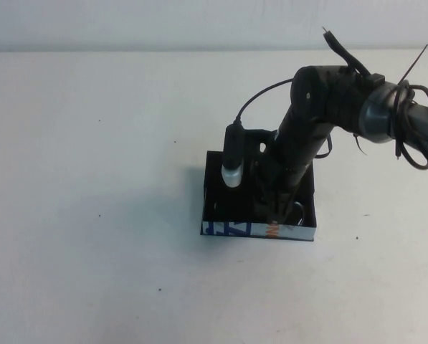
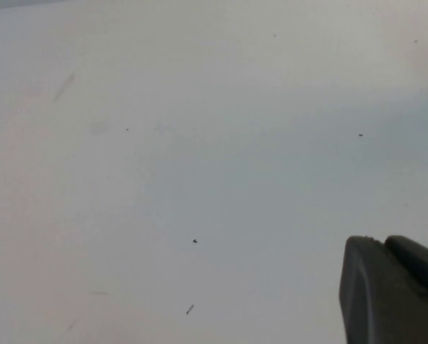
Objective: Take glasses out of glasses case
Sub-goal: Pick up the glasses from the glasses case, then place the glasses on the table
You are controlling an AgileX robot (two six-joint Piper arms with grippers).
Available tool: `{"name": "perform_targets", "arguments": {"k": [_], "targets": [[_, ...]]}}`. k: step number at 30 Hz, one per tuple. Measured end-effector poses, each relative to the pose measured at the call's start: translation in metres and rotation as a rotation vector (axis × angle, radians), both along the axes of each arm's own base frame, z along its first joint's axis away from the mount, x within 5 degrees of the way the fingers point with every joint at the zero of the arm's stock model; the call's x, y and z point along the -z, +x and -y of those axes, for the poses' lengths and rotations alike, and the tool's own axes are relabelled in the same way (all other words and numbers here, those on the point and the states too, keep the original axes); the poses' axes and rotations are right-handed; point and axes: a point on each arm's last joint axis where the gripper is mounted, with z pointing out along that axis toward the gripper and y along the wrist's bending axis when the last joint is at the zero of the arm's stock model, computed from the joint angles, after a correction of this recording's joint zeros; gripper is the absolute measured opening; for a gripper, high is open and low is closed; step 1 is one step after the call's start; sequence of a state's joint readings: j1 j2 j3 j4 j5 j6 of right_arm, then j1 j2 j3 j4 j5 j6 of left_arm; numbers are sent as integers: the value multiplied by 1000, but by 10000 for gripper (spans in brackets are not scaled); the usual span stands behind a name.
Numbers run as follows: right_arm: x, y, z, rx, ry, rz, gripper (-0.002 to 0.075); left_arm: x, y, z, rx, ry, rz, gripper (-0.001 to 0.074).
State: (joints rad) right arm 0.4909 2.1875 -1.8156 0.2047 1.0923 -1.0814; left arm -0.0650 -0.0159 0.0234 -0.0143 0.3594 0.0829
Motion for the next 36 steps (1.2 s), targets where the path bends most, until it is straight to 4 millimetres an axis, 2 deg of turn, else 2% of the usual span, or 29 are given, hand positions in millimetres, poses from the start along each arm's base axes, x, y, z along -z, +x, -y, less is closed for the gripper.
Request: {"name": "perform_targets", "arguments": {"k": [3, 5, 11, 13, 16, 22, 25, 29, 32, 36], "targets": [[2, 1, 2, 10, 6, -9, 319, 0, 0, 0, 0, 0, 0, -4], [2, 2, 1, 11, 7, -7, 287, 0, 0, 0, 0, 0, 0, -4], [0, 1, 1, 19, 23, -13, 102, 0, 0, 0, 0, 0, 0, -4], [-5, 0, 2, 31, 27, -11, 65, 0, 0, 0, 0, 0, 0, -4], [-23, -1, 3, 74, 43, 7, 59, 0, 0, 0, 0, 0, 0, -5], [-88, -14, 18, 290, 78, 8, 58, 0, 0, 0, 0, 0, 0, -4], [-115, -23, 35, 465, 132, -24, 57, 0, 0, 0, 0, 0, 0, -4], [-135, -36, 77, 747, 198, -111, 57, 0, 0, 0, 0, 0, 0, -4], [-127, -50, 115, 965, 150, -171, 57, 0, 0, 0, 0, 0, 0, -4], [-98, -81, 152, 1218, 74, -223, 57, 0, 0, 0, 0, 0, 0, -4]]}}
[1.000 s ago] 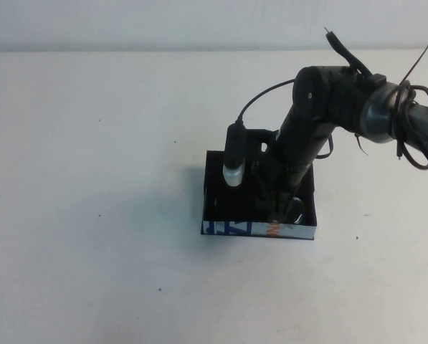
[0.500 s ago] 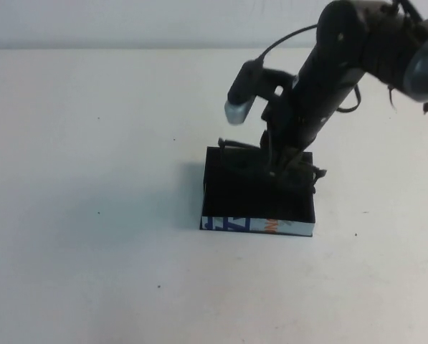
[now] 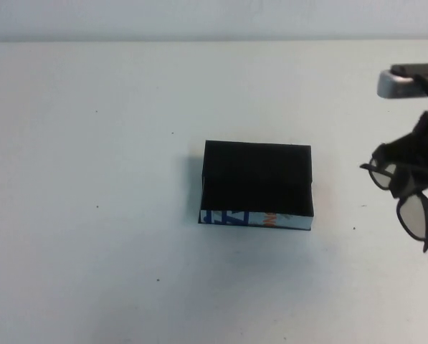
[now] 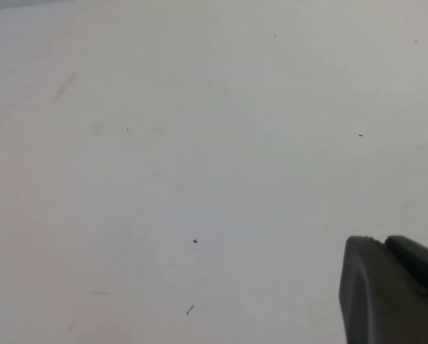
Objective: Take glasses out of glasses case
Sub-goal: Place the glasses on the table
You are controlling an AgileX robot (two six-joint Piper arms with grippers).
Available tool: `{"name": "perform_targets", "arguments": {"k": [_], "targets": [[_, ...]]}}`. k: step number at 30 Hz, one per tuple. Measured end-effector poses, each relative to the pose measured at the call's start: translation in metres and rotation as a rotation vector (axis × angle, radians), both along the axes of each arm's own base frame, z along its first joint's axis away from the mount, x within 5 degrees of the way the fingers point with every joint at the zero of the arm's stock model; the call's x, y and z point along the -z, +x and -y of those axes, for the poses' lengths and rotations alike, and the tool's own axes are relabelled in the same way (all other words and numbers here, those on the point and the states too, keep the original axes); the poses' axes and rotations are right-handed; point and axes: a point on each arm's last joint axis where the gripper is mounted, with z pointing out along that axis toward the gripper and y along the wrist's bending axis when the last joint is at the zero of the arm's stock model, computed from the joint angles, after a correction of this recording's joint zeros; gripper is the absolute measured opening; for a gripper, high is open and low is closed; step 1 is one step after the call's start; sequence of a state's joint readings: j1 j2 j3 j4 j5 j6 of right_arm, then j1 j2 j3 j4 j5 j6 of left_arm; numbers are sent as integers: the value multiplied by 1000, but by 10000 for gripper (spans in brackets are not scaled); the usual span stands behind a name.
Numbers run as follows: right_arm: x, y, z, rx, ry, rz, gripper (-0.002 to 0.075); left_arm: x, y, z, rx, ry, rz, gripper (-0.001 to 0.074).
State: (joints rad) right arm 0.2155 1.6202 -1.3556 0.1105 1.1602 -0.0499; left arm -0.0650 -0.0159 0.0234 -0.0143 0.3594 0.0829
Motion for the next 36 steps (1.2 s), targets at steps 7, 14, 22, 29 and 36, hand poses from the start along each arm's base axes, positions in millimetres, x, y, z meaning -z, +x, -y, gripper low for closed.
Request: {"name": "perform_targets", "arguments": {"k": [7, 14, 22, 29, 36], "targets": [[54, -32, 18, 168, 46, 53, 57, 0, 0, 0, 0, 0, 0, -4], [94, -21, 18, 236, 59, 98, 57, 0, 0, 0, 0, 0, 0, -4], [114, -8, 16, 249, 62, 111, 196, 0, 0, 0, 0, 0, 0, -4], [111, -8, 16, 252, 65, 130, 304, 0, 0, 0, 0, 0, 0, -4], [41, -37, 22, 219, 123, 363, 288, 0, 0, 0, 0, 0, 0, -4]]}}
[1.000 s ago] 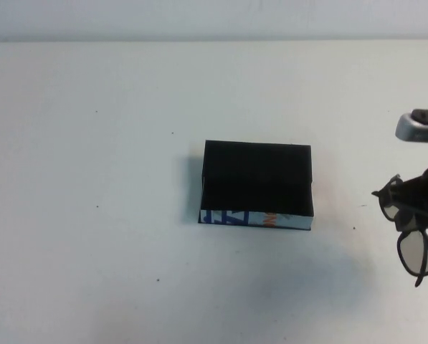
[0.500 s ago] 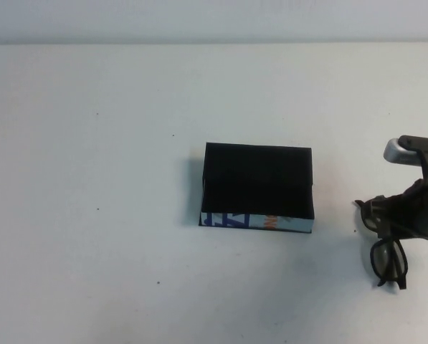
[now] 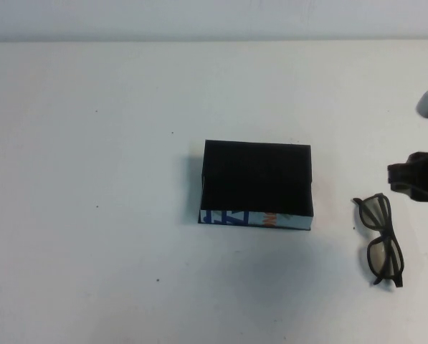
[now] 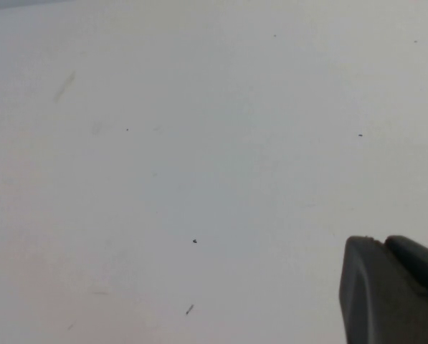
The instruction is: Take glasses out of glasses case
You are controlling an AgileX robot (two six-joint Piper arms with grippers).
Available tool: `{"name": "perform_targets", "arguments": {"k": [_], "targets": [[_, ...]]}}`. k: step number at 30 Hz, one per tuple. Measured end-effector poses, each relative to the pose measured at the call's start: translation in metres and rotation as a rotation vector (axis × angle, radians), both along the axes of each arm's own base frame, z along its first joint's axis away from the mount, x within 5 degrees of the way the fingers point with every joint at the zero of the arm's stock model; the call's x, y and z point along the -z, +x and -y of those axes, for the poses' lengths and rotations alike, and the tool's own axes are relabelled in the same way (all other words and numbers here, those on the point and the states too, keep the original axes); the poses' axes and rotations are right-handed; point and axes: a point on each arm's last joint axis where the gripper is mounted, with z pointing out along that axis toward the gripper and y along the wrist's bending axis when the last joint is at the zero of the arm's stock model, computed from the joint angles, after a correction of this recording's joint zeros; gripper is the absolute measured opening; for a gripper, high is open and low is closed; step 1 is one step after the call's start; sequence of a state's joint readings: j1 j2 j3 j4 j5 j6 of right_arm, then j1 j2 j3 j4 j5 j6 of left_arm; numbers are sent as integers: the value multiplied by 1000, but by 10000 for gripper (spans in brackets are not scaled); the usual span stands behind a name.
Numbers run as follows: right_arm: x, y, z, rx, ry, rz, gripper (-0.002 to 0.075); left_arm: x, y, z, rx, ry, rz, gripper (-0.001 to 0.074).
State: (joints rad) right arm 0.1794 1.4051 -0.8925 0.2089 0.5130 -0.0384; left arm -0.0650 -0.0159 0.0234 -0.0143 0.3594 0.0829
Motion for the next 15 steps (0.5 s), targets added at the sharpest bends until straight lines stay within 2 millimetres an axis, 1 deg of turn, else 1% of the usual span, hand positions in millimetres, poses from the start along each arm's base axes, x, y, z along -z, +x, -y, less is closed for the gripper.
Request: {"name": "perform_targets", "arguments": {"k": [1, 5, 7, 10, 12, 15], "targets": [[-12, -10, 1, -11, 0, 51, 277, 0, 0, 0, 0, 0, 0, -4], [-49, -50, 5, -31, 22, 219, 229, 0, 0, 0, 0, 0, 0, -4], [-60, -72, 9, -45, 22, 257, 200, 0, 0, 0, 0, 0, 0, -4], [-68, -98, 14, -78, -11, 261, 156, 0, 0, 0, 0, 0, 0, -4], [-71, -112, 17, -90, -23, 263, 123, 0, 0, 0, 0, 0, 0, -4], [-73, -129, 22, -108, -47, 340, 77, 0, 0, 0, 0, 0, 0, -4]]}}
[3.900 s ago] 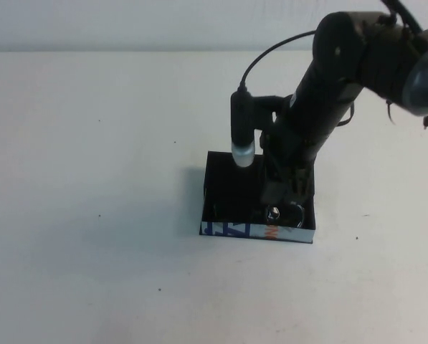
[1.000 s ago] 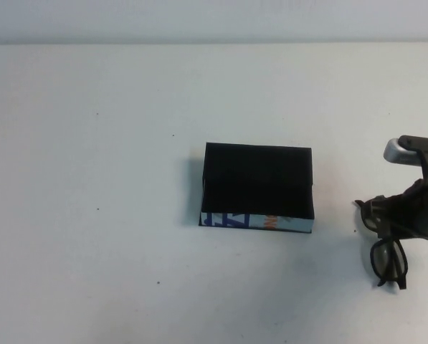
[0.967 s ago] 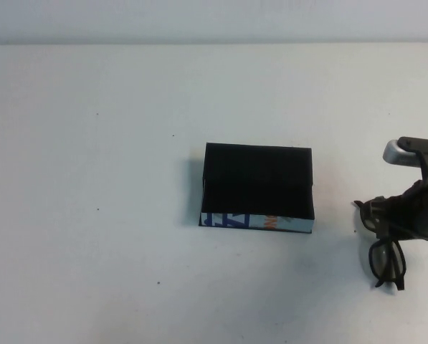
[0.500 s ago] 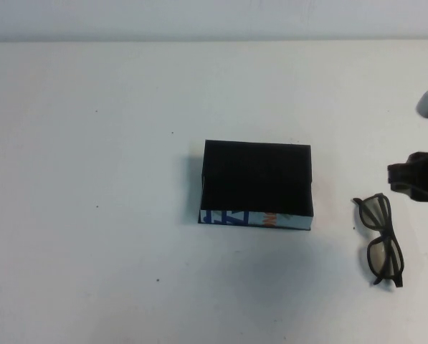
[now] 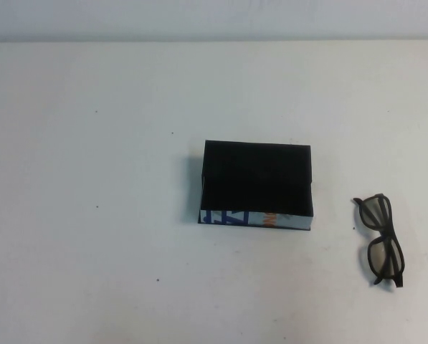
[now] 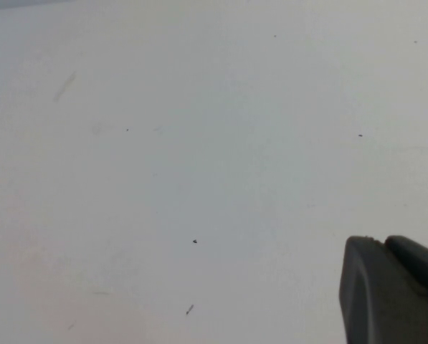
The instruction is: Take glasses out of glasses case
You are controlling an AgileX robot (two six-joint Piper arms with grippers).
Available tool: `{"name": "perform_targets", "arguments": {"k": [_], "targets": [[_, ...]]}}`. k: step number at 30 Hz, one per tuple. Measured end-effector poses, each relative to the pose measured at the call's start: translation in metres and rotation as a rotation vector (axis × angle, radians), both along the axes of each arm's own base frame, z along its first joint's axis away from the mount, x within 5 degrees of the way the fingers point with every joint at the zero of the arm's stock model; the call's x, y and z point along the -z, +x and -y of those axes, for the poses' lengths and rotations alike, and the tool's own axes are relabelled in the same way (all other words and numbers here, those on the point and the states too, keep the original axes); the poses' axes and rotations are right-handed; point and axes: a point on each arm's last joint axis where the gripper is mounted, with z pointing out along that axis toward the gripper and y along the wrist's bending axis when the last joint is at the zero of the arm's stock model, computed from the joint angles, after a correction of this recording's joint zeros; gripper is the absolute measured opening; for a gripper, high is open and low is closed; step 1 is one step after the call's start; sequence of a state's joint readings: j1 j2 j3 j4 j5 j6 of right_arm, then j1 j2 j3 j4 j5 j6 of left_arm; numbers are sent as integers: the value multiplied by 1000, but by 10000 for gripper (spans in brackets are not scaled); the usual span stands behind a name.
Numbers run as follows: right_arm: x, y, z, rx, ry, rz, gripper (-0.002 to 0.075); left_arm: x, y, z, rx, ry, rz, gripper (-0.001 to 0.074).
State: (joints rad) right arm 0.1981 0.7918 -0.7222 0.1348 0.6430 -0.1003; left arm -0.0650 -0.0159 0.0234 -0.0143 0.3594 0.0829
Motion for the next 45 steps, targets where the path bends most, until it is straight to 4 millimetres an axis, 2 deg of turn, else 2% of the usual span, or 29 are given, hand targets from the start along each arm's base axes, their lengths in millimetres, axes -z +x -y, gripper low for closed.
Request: {"name": "perform_targets", "arguments": {"k": [5, 9, 14, 18, 22, 29, 37, 45], "targets": [[3, -24, 9, 22, 3, 227, 5, 0, 0, 0, 0, 0, 0, -4], [21, -41, 15, 56, 10, 383, -12, 0, 0, 0, 0, 0, 0, -5], [58, -55, 21, 95, 34, 490, -15, 0, 0, 0, 0, 0, 0, -4], [102, -67, 25, 125, 69, 481, -15, 0, 0, 0, 0, 0, 0, -4], [123, -79, 31, 169, 71, 524, -16, 0, 0, 0, 0, 0, 0, -4], [129, -90, 35, 218, 57, 583, -16, 0, 0, 0, 0, 0, 0, -4], [147, -94, 34, 205, 40, 394, -16, 0, 0, 0, 0, 0, 0, -4], [149, -94, 34, 206, 34, 371, -16, 0, 0, 0, 0, 0, 0, -4]]}}
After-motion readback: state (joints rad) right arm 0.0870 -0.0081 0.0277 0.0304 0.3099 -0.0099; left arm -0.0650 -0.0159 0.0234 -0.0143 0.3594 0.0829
